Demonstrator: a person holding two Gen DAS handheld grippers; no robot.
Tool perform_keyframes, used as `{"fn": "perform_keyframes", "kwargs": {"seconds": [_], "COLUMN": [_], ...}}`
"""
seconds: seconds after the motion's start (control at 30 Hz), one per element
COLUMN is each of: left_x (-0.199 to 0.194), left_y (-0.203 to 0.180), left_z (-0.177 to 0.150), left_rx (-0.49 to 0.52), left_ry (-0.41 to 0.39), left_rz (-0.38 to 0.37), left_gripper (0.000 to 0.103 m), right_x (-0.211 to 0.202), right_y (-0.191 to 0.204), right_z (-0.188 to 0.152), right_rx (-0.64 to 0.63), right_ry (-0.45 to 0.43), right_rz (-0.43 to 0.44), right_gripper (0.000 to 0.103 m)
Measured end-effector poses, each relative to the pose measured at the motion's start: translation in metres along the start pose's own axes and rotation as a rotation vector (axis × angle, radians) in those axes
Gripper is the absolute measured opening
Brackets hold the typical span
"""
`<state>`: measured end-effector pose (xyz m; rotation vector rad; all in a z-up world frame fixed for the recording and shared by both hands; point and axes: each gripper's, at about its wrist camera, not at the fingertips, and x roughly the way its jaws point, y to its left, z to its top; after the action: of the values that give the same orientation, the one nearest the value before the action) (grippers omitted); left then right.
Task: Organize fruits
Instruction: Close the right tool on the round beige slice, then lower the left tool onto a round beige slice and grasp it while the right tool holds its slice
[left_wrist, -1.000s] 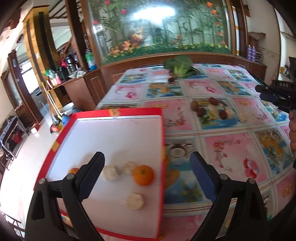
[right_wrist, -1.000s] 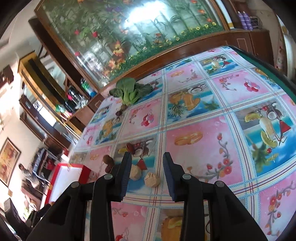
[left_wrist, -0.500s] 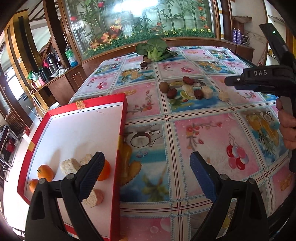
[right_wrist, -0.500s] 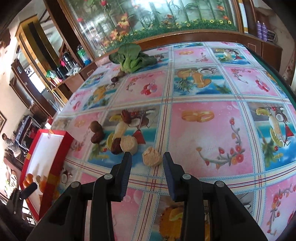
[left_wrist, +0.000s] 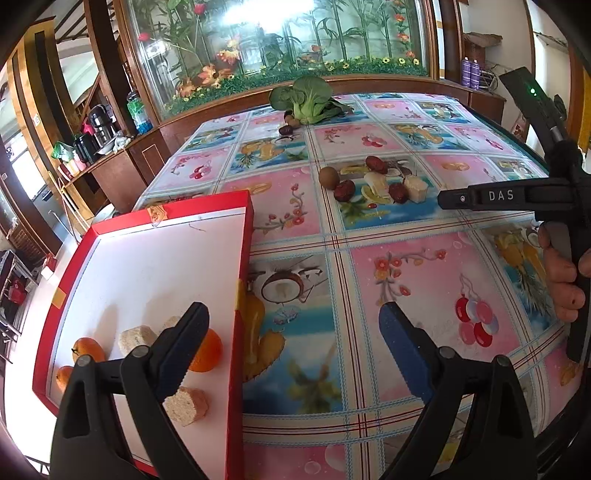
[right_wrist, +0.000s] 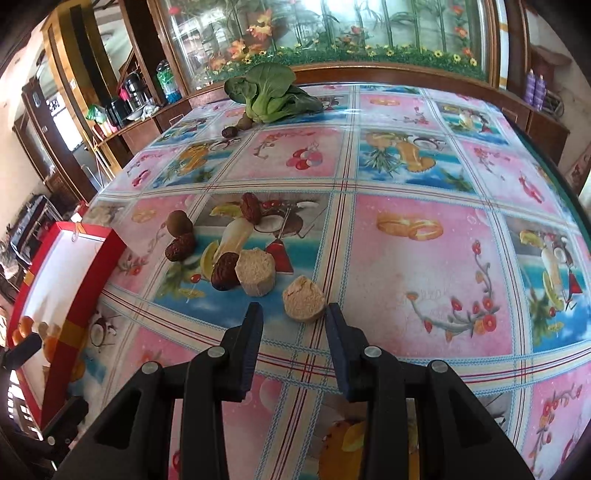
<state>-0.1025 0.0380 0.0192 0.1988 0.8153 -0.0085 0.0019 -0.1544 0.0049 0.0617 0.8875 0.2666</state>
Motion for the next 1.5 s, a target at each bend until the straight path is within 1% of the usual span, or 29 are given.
{"fn": "perform_keyframes", "kwargs": {"seconds": [0.1,0.13,0.17,0.2,0.5,0.77,0.9,1.0,1.07,1.17,1.23,1.3,1.33,1.5], "left_x": [0.002,0.002,0.001,0.001,0.002,0.008,0.022,0.037,0.046,0.057,0.061,0.064,0.066,0.089], "left_y": [0.001,0.001,0.0,0.0,-0.008,-0.021,-0.034,-0.051,-0.065,-0.081,-0.09,-0.096,-0.099,-0.102], "left_z": [-0.001,-0.001,0.0,0.0,0.012,0.044,0.063,0.079,0.088,0.097,0.102,0.106,0.108,0.118], "left_rx": [-0.006,-0.006,-0.005,-0.003,0.013,0.064,0.09,0.141,0.201,0.274,0.328,0.377,0.402,0.429], "left_ry": [0.009,0.009,0.007,0.005,0.01,-0.021,-0.007,-0.01,-0.016,-0.017,-0.036,-0.065,-0.067,-0.025], "left_rz": [-0.004,-0.005,-0.006,-0.004,-0.022,-0.038,-0.107,-0.154,-0.204,-0.241,-0.252,-0.265,-0.289,-0.331], "left_gripper": [0.093,0.093,0.093,0.093,0.093,0.094,0.094,0.093,0.093,0.093,0.093,0.092,0.09,0.082], "right_x": [0.001,0.001,0.001,0.001,-0.002,-0.003,-0.004,-0.005,-0.006,-0.007,-0.007,-0.007,-0.007,-0.007], "right_y": [0.004,0.003,0.003,0.001,-0.022,-0.043,-0.051,-0.058,-0.062,-0.068,-0.068,-0.067,-0.068,-0.07], "right_z": [-0.001,-0.001,-0.001,0.0,0.005,0.01,0.011,0.012,0.012,0.012,0.012,0.012,0.011,0.013], "right_rx": [-0.031,-0.033,-0.031,-0.025,0.08,0.171,0.188,0.21,0.222,0.257,0.258,0.257,0.26,0.275], "right_ry": [-0.012,-0.014,-0.016,-0.017,-0.016,-0.007,-0.003,-0.001,-0.002,0.004,0.005,0.006,0.005,0.007], "right_rz": [-0.04,-0.045,-0.048,-0.048,-0.026,0.009,0.014,0.004,-0.005,0.02,0.021,0.019,0.022,0.037], "right_gripper": [0.028,0.027,0.023,0.022,0.022,0.022,0.022,0.022,0.022,0.022,0.022,0.022,0.022,0.022]}}
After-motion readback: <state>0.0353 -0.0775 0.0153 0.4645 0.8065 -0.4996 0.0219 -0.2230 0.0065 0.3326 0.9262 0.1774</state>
